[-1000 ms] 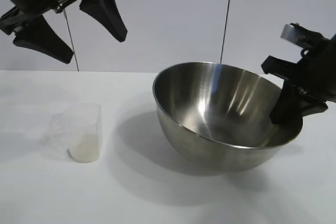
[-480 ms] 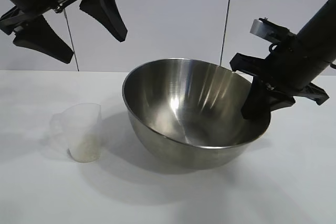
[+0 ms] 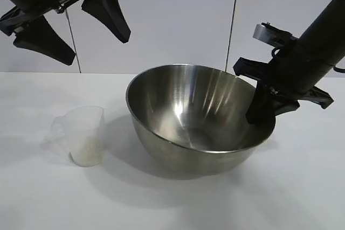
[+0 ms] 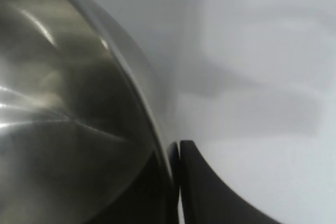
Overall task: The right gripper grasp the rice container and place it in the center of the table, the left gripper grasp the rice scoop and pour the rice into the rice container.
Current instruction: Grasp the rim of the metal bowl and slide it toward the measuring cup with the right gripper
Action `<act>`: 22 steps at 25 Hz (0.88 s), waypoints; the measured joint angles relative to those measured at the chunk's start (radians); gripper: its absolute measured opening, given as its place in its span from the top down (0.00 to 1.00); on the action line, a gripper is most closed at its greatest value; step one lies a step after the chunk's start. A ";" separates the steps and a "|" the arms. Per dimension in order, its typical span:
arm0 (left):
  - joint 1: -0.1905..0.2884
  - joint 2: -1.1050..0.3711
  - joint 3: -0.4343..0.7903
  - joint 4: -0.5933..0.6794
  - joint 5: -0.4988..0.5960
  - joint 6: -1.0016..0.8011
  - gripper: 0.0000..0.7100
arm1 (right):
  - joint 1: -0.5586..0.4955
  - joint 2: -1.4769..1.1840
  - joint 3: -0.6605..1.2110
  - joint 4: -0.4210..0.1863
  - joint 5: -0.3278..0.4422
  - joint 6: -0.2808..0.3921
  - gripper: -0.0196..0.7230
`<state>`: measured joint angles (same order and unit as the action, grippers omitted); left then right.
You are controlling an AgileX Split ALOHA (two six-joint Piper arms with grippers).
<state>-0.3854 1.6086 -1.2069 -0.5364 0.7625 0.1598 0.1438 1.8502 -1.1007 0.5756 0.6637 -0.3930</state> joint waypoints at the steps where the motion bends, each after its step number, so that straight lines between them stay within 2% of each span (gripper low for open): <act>1: 0.000 0.000 0.000 0.000 0.000 0.000 0.02 | 0.014 0.000 0.000 -0.015 -0.007 0.009 0.96; 5: 0.000 0.000 0.000 0.000 0.000 0.000 0.02 | 0.062 0.002 -0.011 -0.049 -0.013 0.058 0.96; 10: 0.000 0.000 0.000 0.000 0.000 0.000 0.02 | 0.064 0.053 -0.060 -0.095 0.012 0.105 0.96; 20: 0.000 0.000 0.000 0.000 0.000 0.000 0.02 | 0.064 0.077 -0.077 -0.123 0.026 0.127 0.96; 22: 0.000 0.000 0.000 0.000 0.000 0.000 0.02 | 0.064 0.077 -0.077 -0.119 0.030 0.131 0.91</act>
<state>-0.3854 1.6086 -1.2069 -0.5364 0.7625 0.1598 0.2078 1.9271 -1.1776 0.4562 0.6937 -0.2615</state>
